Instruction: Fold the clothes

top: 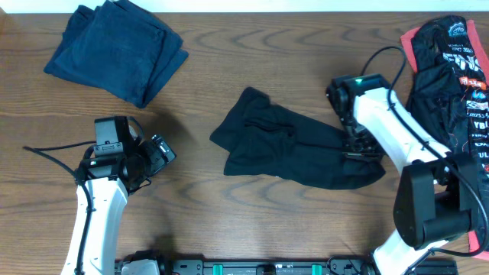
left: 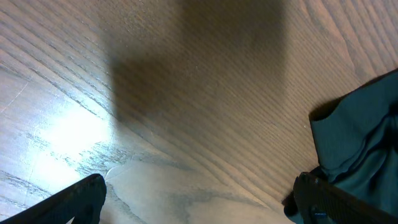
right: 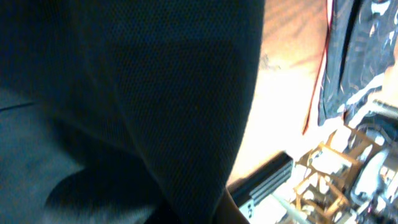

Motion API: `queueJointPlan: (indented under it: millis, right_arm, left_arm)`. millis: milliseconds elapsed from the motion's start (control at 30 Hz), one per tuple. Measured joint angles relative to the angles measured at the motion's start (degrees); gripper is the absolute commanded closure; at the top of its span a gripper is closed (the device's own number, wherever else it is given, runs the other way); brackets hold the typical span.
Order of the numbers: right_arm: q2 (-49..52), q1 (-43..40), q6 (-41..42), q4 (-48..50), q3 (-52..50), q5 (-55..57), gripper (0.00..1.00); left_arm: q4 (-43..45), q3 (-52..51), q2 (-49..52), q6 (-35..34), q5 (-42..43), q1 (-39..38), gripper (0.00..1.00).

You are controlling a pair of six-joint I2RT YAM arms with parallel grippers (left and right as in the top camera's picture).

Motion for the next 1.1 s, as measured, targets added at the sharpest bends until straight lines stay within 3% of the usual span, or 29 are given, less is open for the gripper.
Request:
queueJointPlan:
  millis: [200,367,400,500,533,567,600,833,1100]
  right_arm:
    - [0.0,6.6,-0.6,4.5,0.0,0.0,0.97]
    - [0.0,10.1,-2.1,9.6,0.0,-3.1,0.79]
    - [0.1,10.8,-2.5,10.7,0.0,-4.2,0.69]
    - [1.0,13.1,-3.3,13.4,0.0,-7.4,0.55]
    - [1.5,13.9,-3.3,14.5,0.0,-8.5,0.4]
    - [2.0,14.8,-3.5,15.4,0.0,-9.5,0.17]
    - [2.6,15.6,-3.7,16.2,0.0,-10.6,0.01]
    - [4.9,20.6,-4.0,21.5,0.1,-16.2,0.02]
    - [4.2,18.7,-3.8,11.4,8.9,-17.9,0.12]
  left_arm:
    - [0.0,0.0,0.0,0.0,0.0,0.0,0.02]
    - [0.0,0.0,0.0,0.0,0.0,0.0,0.02]
    - [0.0,0.0,0.0,0.0,0.0,0.0,0.02]
    - [0.0,0.0,0.0,0.0,0.0,0.0,0.02]
    - [0.0,0.0,0.0,0.0,0.0,0.0,0.02]
    - [0.0,0.0,0.0,0.0,0.0,0.0,0.02]
    - [0.0,0.0,0.0,0.0,0.0,0.0,0.02]
    - [0.0,0.0,0.0,0.0,0.0,0.0,0.02]
    - [-0.5,0.0,0.0,0.0,0.0,0.0,0.02]
